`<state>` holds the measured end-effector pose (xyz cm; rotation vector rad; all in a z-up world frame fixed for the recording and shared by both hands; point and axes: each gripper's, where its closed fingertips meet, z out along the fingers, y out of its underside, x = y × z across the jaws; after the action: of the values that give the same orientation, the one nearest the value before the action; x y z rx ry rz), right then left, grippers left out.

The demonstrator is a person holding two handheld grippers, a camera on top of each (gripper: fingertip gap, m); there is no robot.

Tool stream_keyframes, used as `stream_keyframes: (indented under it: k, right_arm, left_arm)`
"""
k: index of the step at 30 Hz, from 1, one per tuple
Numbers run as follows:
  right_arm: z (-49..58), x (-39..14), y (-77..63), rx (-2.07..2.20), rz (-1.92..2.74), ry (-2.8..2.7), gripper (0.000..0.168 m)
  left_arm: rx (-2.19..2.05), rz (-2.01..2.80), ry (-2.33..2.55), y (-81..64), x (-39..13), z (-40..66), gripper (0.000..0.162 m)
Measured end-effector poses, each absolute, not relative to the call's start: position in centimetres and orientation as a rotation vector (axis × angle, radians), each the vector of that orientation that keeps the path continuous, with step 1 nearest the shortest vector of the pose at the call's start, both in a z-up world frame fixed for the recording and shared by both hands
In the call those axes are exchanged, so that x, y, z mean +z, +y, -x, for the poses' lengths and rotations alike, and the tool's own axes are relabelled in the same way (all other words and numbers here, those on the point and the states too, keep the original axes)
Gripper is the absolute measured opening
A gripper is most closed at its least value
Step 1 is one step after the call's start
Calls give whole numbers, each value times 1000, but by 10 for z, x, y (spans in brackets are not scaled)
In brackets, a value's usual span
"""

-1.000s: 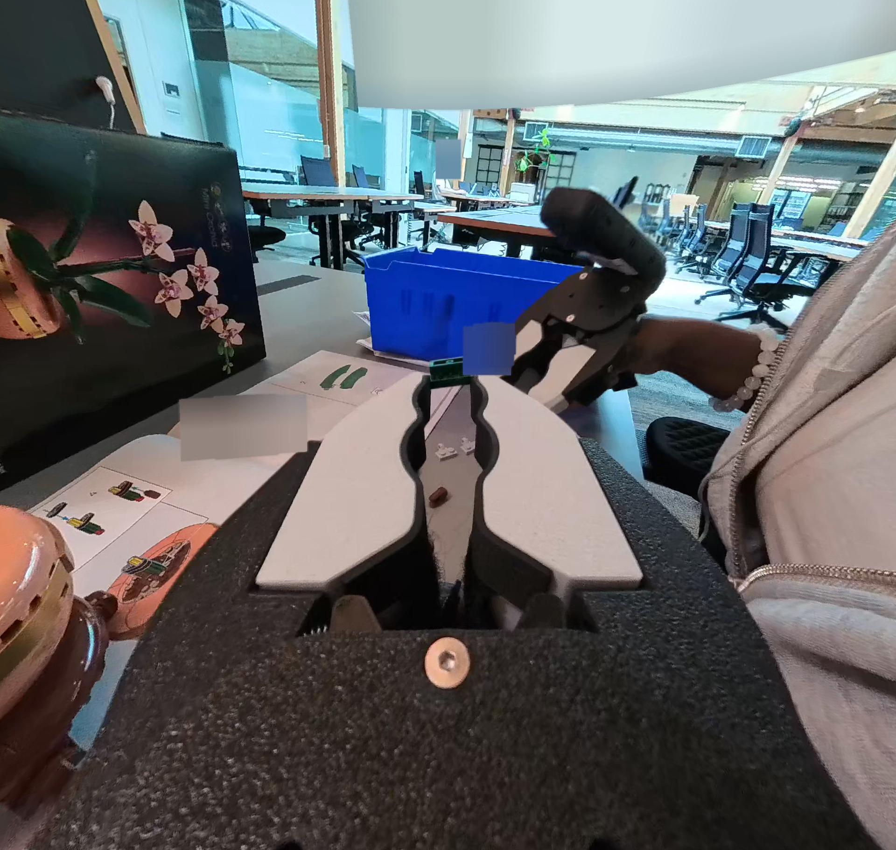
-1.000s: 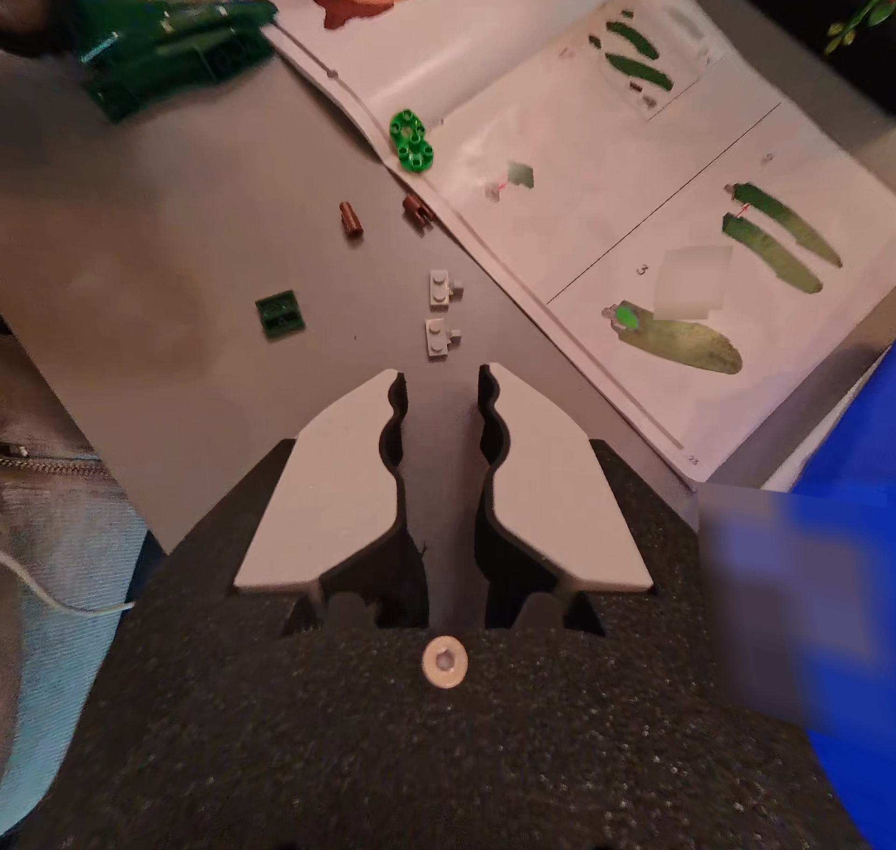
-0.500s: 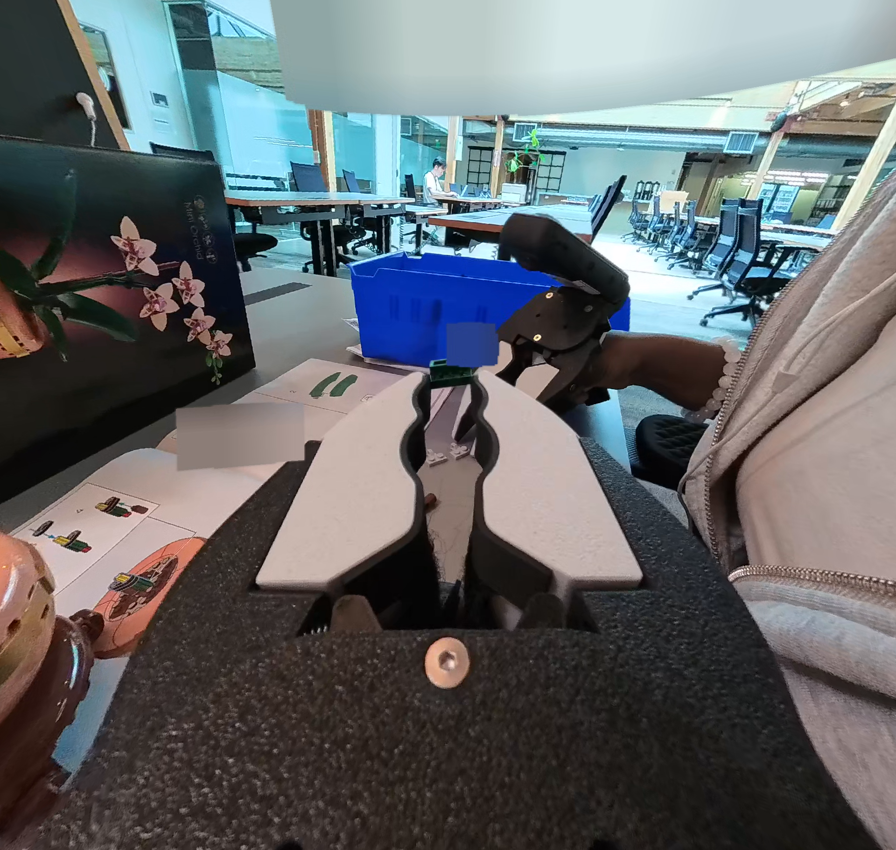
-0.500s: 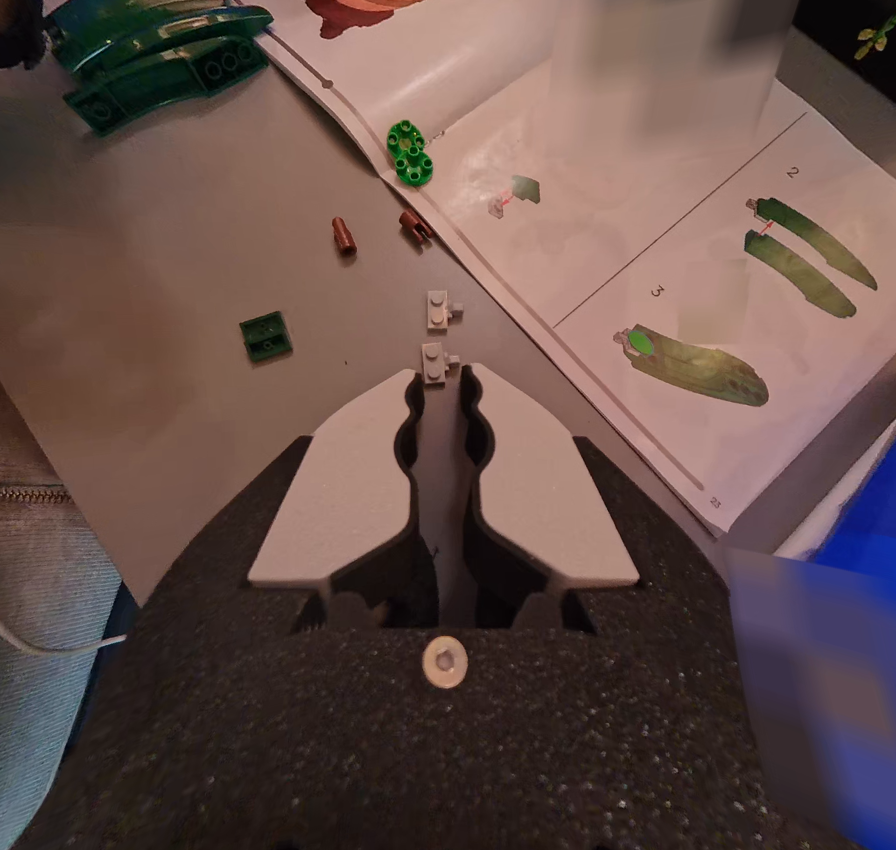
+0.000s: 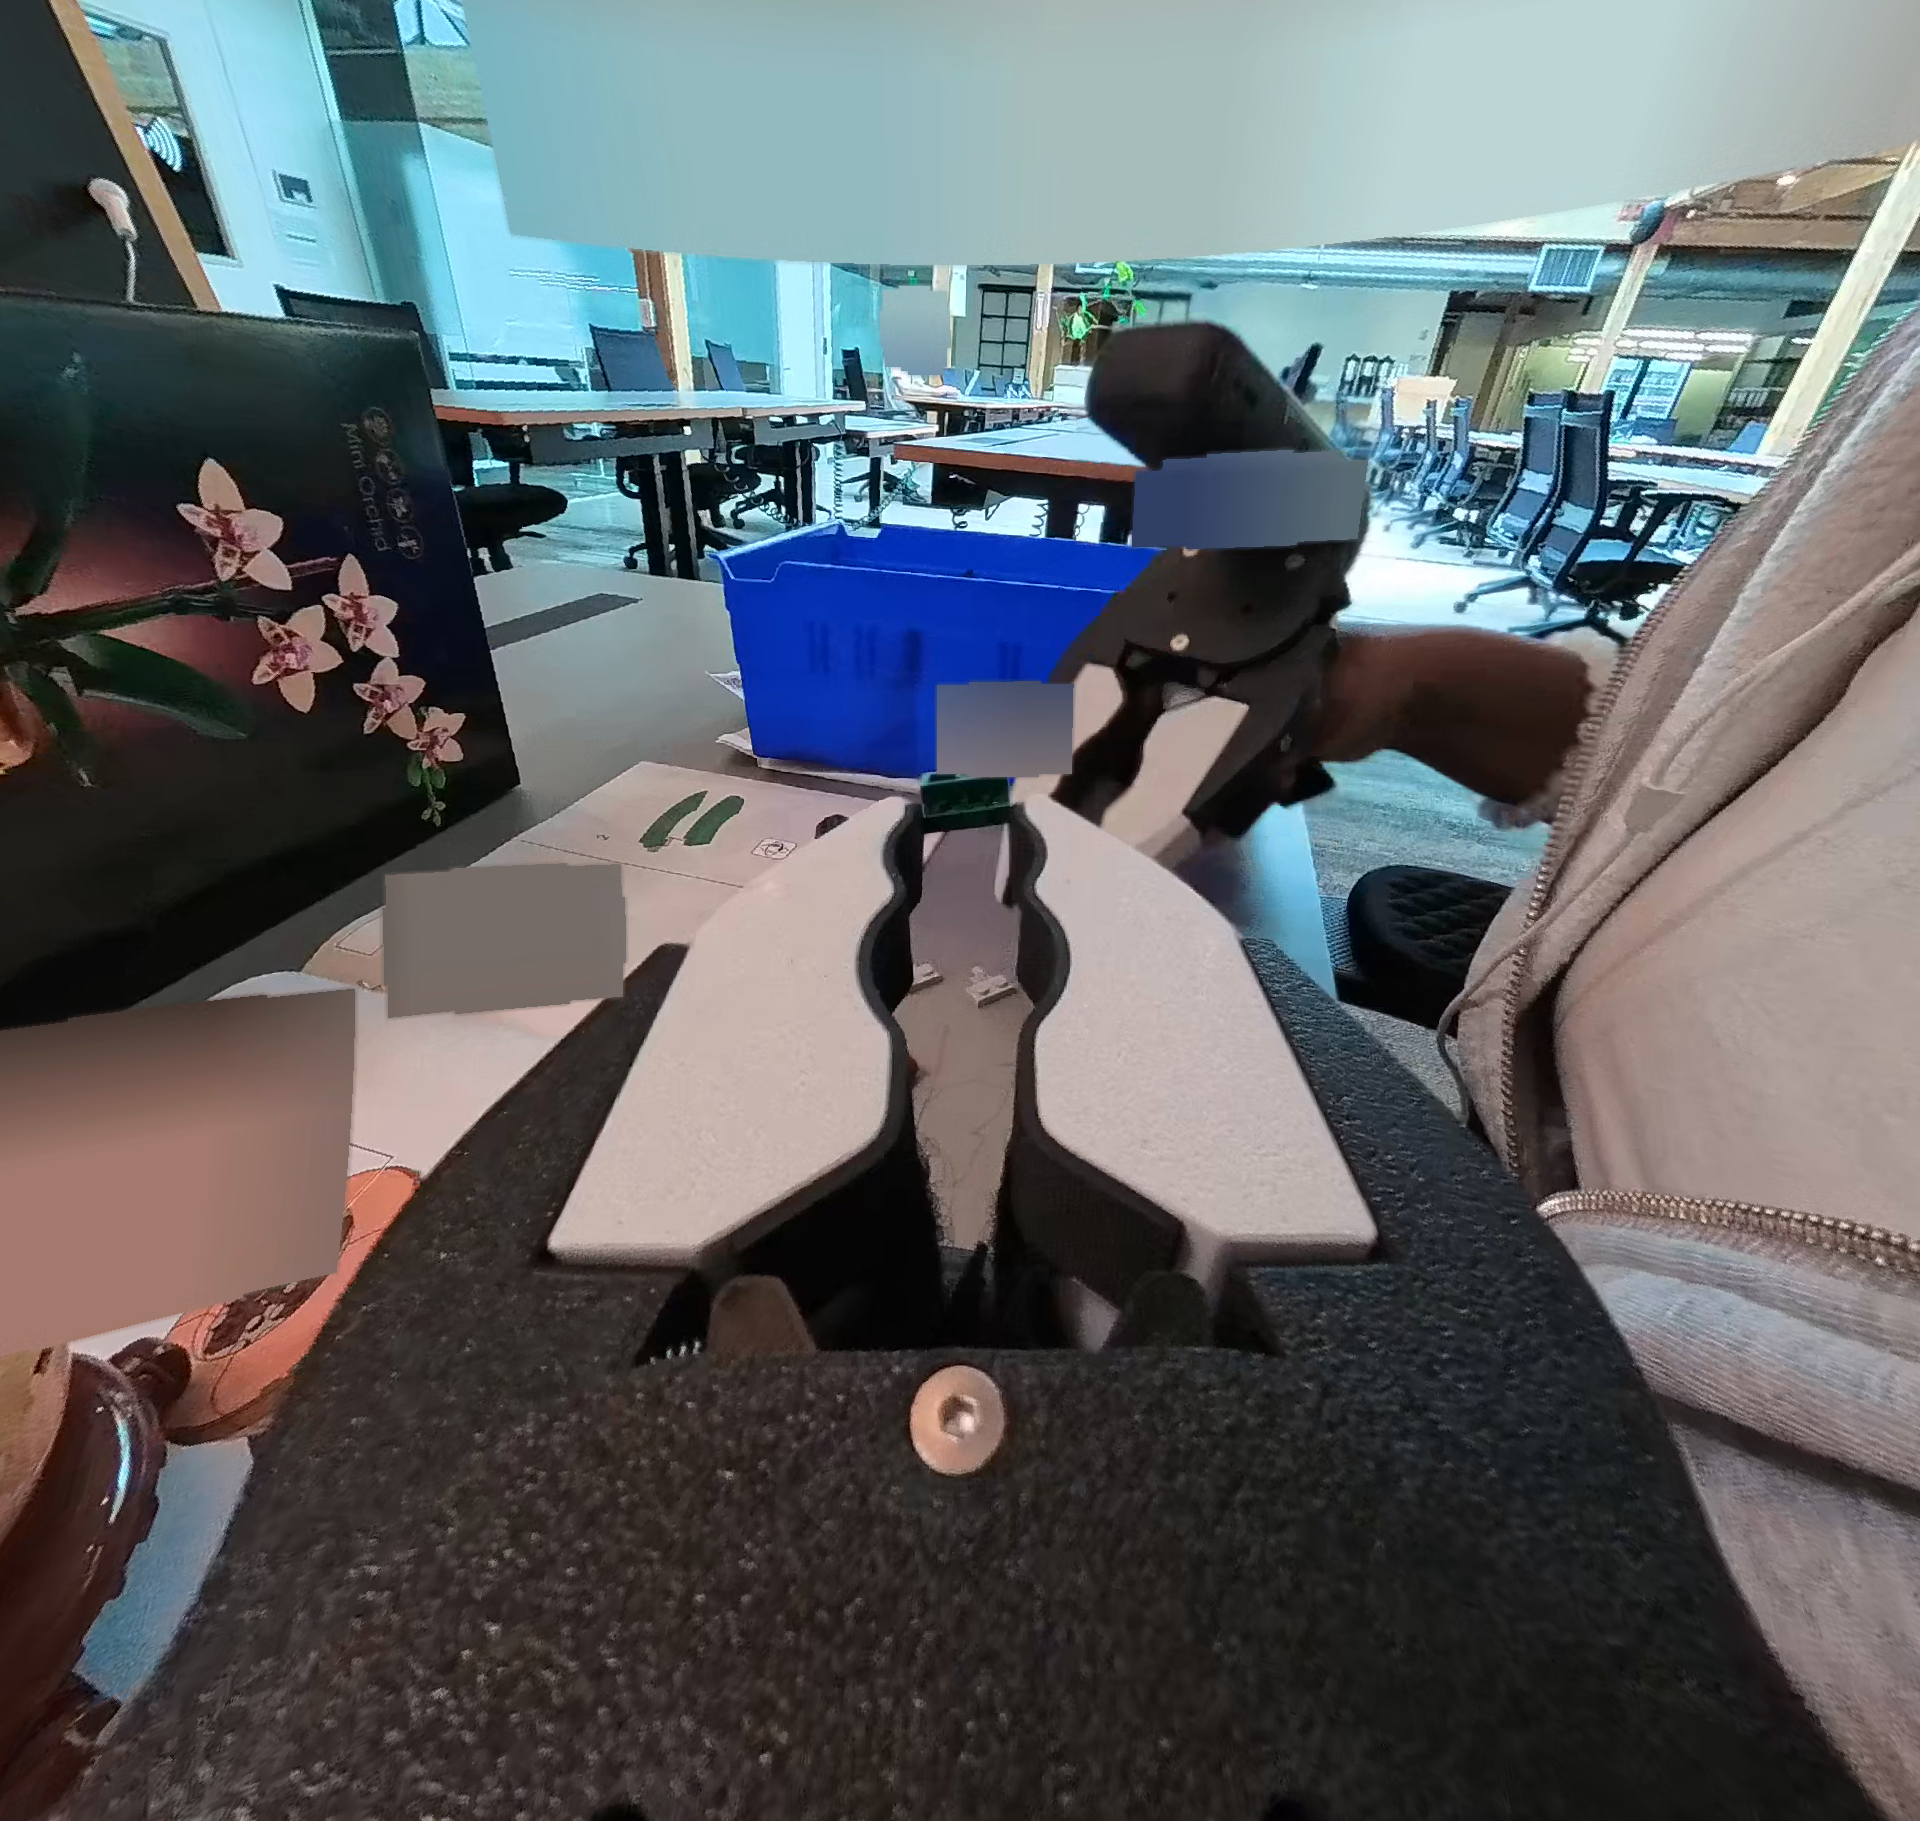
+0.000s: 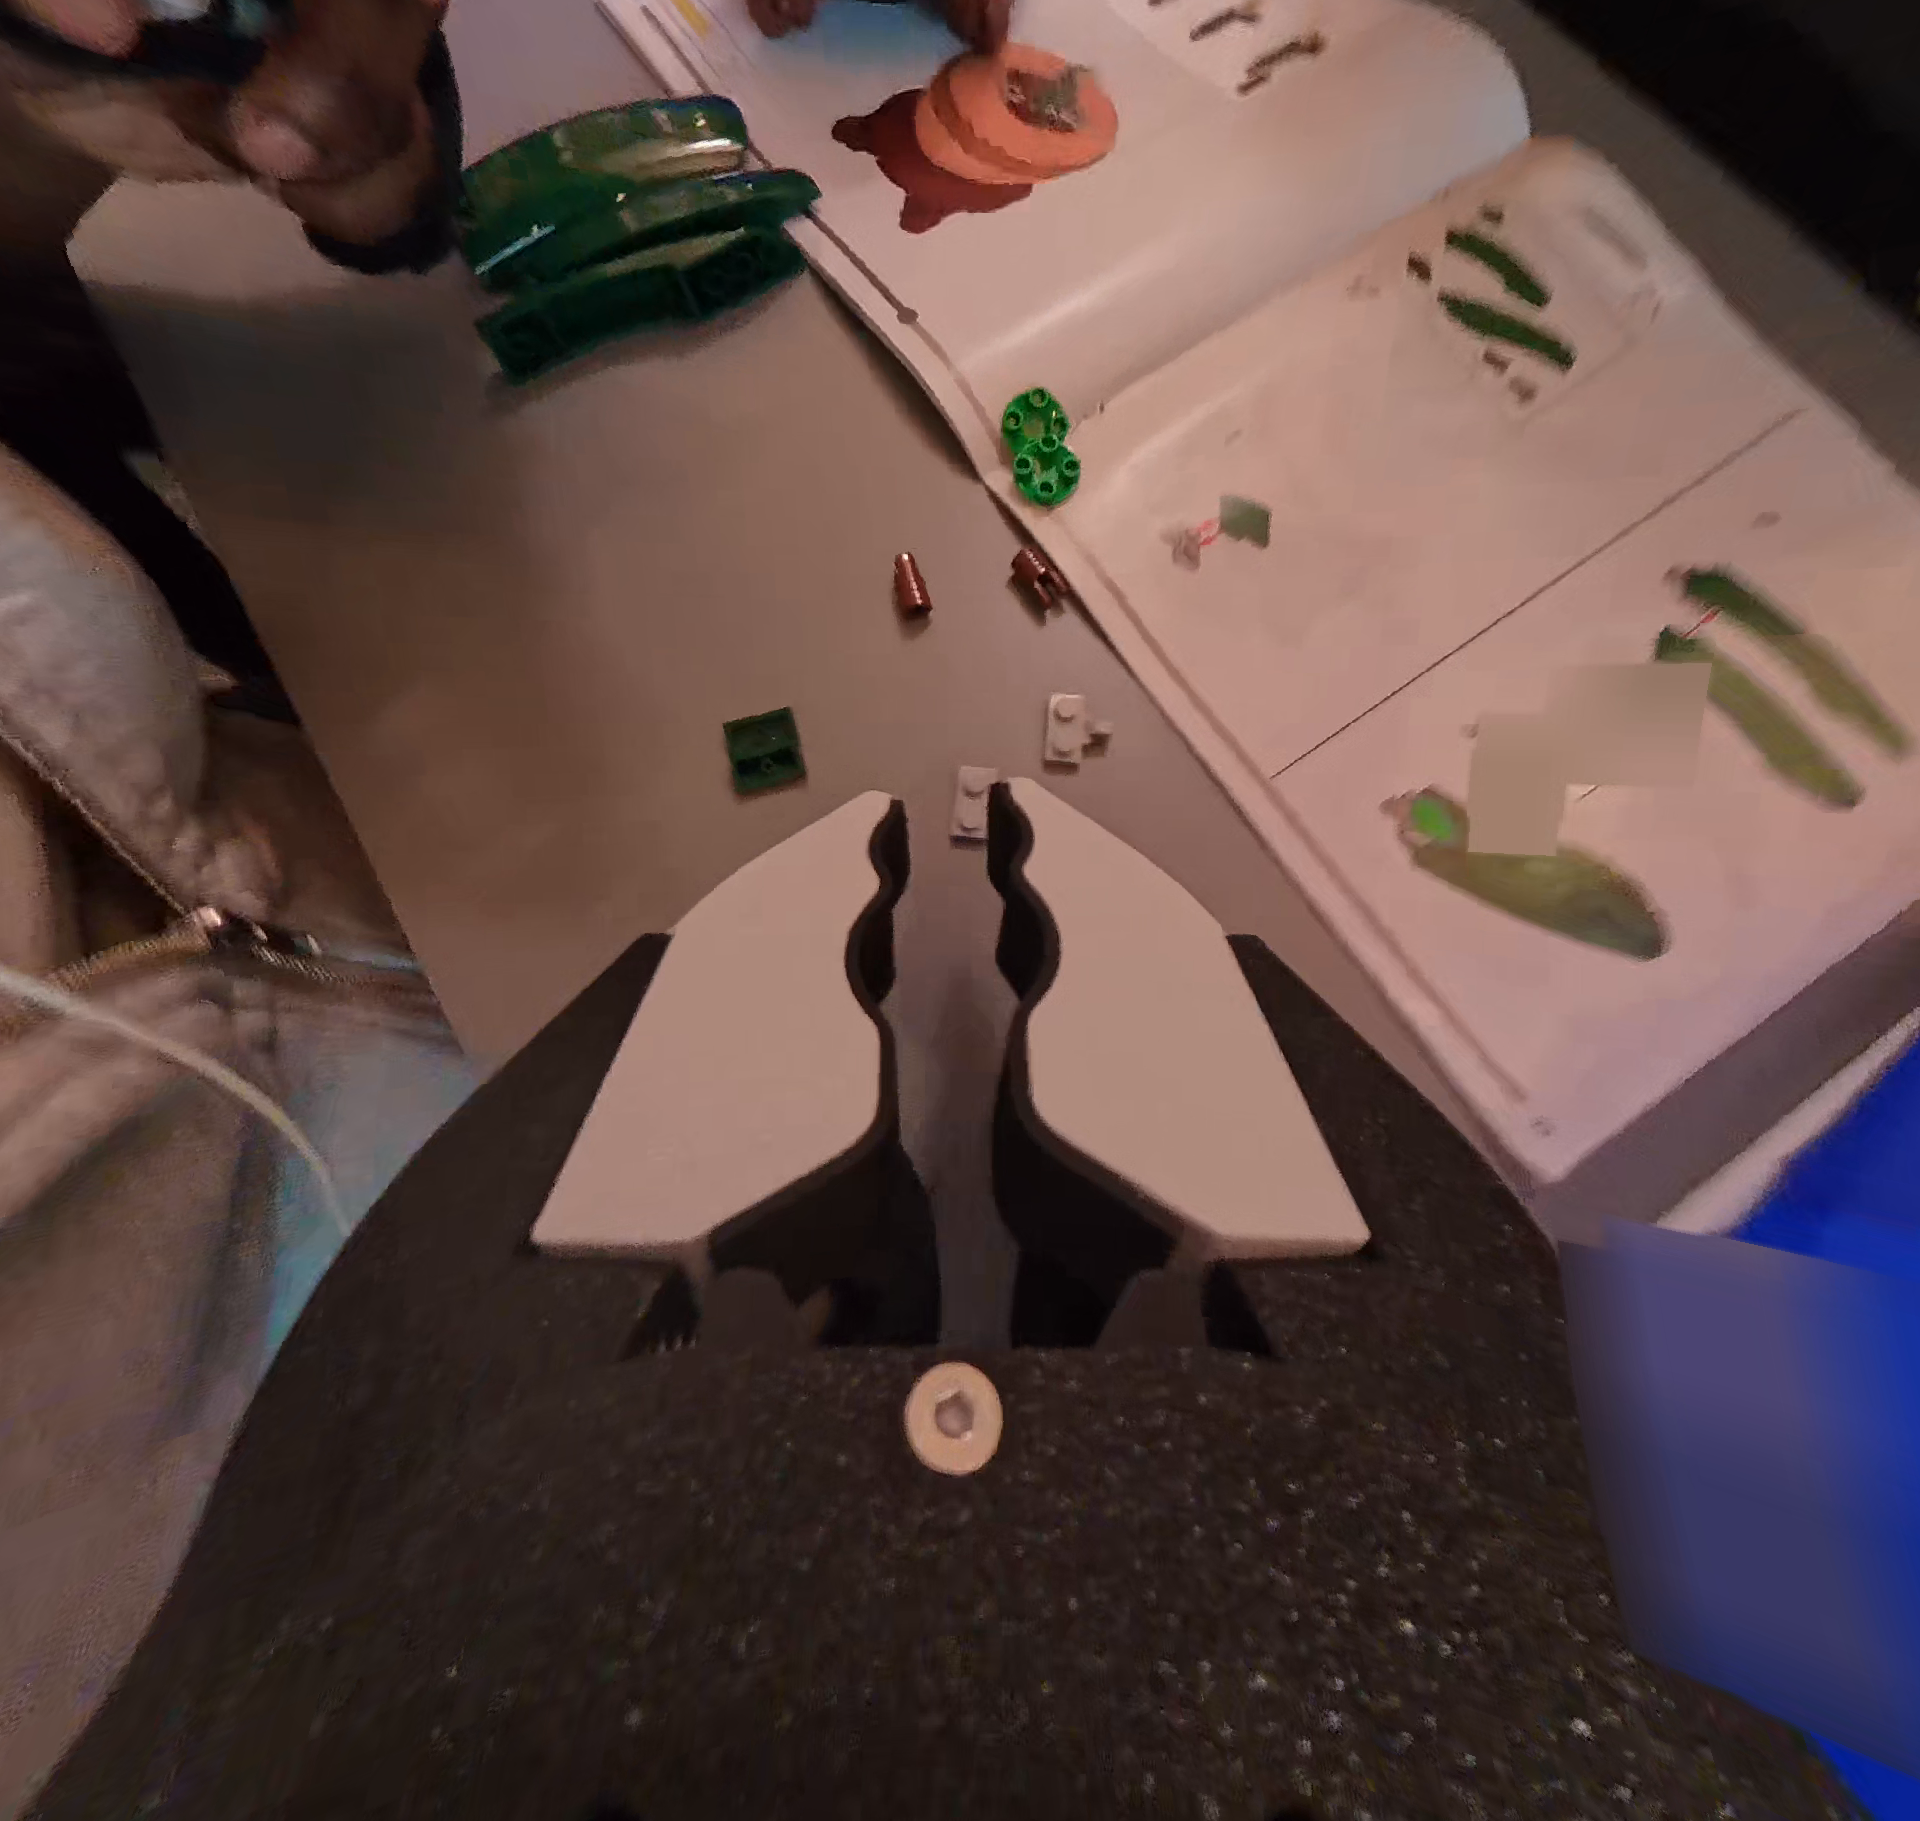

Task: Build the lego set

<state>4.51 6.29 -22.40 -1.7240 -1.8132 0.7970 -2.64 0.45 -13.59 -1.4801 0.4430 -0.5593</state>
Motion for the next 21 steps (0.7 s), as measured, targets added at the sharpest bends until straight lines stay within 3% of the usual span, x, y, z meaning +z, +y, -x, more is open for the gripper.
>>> stream_keyframes:
  k: [8,21]
  right_arm:
    - [-43,-232,79,292,1401,-2385,9]
    - [-34,-241,76,177,985,-2617,13]
  left_arm:
    - [-555,1495,510,0,-136,18,14]
    - [-598,1489,530,-10,-135,14,15]
